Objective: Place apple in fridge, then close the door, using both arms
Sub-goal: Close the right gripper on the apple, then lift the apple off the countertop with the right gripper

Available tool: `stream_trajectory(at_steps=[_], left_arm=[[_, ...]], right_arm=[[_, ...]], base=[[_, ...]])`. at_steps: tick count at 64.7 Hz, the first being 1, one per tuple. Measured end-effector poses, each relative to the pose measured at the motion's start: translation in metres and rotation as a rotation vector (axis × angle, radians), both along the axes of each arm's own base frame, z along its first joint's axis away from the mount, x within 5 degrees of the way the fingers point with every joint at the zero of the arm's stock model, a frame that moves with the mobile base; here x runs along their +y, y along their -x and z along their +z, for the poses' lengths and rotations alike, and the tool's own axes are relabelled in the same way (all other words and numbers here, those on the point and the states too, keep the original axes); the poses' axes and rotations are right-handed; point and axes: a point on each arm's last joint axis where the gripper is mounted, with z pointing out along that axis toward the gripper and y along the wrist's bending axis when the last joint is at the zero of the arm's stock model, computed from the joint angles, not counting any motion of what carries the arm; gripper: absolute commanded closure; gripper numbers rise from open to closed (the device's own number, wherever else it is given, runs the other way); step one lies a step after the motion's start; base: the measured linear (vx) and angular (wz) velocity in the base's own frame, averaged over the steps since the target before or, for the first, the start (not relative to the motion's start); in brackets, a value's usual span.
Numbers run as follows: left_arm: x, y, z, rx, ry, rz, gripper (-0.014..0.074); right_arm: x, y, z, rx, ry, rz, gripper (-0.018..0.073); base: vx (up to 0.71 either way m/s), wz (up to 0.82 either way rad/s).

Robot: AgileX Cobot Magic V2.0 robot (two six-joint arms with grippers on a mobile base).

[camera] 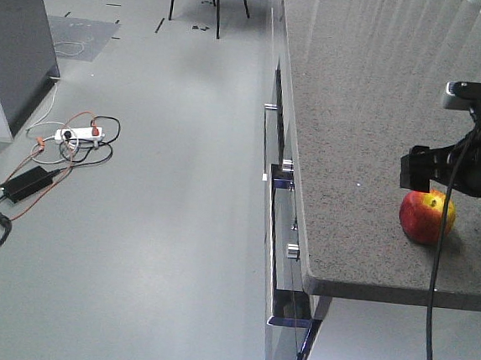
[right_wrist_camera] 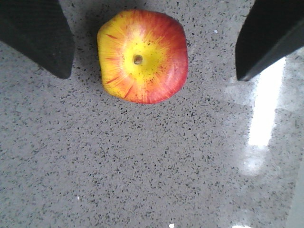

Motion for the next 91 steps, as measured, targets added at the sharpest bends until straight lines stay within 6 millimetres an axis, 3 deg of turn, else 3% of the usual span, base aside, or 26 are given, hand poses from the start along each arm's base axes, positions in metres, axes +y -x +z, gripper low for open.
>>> stream_trajectory(at_steps=[37,70,79,91], left_arm=[[0.000,0.000,0.000,0.000,0.000,0.000,0.0602],[0.000,0.000,0.000,0.000,0.000,0.000,0.0602],[0.000,0.000,0.000,0.000,0.000,0.000,0.0602],[0.000,0.000,0.000,0.000,0.000,0.000,0.0602]], right_arm=[[0.000,-0.009,-0.031,0.117,-0.002,0.001,-0.0050],[-0.003,-0.013,-0.045,0.167,0.045,0.018,0.0002],[-0.003,-0.014,-0.045,0.157,0.046,0.018,0.0058],[-0.003,-0.015,-0.046,0.148,0.045,0.017,0.0218]], base=[[0.00,0.00],[0.00,0.00],[0.00,0.00],[0.00,0.00]])
